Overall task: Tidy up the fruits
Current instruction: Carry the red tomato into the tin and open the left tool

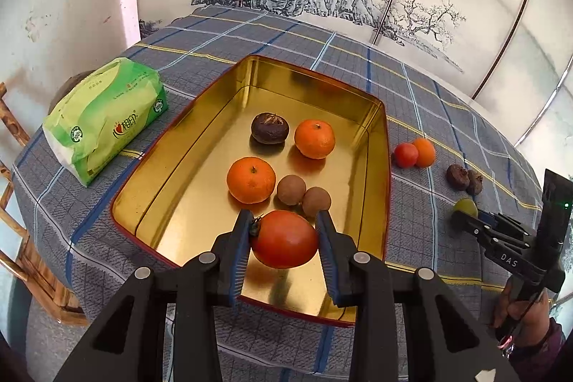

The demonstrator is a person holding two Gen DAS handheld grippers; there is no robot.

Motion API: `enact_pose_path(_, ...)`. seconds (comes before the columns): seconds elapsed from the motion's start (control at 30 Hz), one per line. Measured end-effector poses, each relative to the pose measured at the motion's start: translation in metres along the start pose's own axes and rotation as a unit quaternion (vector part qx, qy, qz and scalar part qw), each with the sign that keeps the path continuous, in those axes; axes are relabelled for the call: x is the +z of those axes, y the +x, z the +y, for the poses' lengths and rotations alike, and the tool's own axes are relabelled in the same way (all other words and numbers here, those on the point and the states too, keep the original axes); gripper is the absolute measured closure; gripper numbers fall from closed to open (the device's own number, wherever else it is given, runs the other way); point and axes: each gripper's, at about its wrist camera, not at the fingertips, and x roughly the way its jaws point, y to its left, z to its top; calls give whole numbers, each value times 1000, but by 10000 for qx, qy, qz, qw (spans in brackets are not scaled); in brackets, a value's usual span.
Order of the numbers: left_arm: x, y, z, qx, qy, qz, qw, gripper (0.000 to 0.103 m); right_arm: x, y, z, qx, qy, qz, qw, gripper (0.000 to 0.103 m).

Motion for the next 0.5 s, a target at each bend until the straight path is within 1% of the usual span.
enact_pose_path(0.23,-2,6,-9,156,273,-50,9995,71,0,2,1,-15,3,40,10000,65)
enact_pose_path(0.5,-6,13,-17,276,467,-5,9985,71,0,3,1,-28,4,76,10000,65)
